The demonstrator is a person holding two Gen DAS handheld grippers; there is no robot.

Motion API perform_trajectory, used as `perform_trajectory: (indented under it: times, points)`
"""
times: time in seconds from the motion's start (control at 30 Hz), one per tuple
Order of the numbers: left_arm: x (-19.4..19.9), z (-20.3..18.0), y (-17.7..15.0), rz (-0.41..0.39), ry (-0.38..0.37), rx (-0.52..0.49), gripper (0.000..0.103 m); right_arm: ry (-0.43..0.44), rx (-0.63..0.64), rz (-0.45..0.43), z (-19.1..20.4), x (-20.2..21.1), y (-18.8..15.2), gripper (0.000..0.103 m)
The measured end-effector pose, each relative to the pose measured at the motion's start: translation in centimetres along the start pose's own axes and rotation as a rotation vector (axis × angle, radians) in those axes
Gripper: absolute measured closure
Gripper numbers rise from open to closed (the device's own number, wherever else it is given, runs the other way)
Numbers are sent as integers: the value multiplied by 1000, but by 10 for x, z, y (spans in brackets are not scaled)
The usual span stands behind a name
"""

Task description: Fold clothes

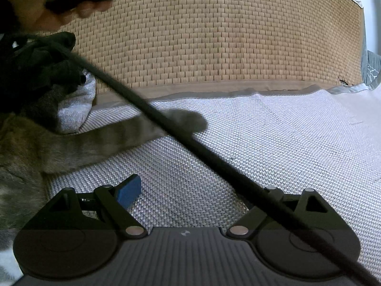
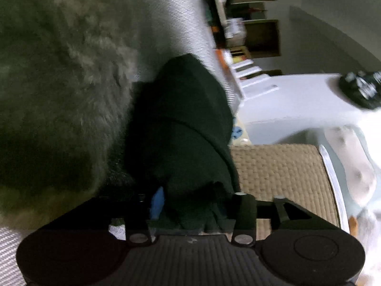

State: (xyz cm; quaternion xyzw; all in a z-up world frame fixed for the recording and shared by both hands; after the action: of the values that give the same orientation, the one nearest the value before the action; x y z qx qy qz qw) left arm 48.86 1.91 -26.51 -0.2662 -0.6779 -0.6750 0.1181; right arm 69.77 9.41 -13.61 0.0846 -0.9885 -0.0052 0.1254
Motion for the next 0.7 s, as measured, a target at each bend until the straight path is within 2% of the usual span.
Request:
perform_trajectory:
  times: [0.07, 0.23, 0.33, 0.4, 0.57, 0.7]
  points:
    - [1, 0, 0, -1, 1, -1, 13, -21, -56, -28, -5, 15, -11, 41]
    - [1, 0, 0, -5, 6, -3, 13, -16, -204, -40, -12, 39, -43, 44]
    - [2, -1, 0, -6, 11, -6, 13, 10, -274, -31, -13, 44, -57, 50]
    - [2, 0, -1, -6, 11, -5, 13, 34, -310, -23, -12, 40, -59, 60]
    - [4, 1, 0, -19, 26, 0, 13, 99, -392, -14, -6, 21, -56, 76]
    - [4, 3, 0, -23, 46, 19, 14, 132, -442, 13, -4, -4, -63, 80]
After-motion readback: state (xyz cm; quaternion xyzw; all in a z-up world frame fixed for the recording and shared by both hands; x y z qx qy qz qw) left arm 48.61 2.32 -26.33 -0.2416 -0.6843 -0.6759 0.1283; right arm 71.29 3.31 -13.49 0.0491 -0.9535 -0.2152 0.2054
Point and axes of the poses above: each gripper's, at about its wrist camera, not at the fingertips, and x roughly against the way its jaws point, z to its left, y to its top, the point moved 7 cm from there along -x, roughly the way its jaws point, and after that the axes turned 9 degrees about x, right-handed, at the moved point
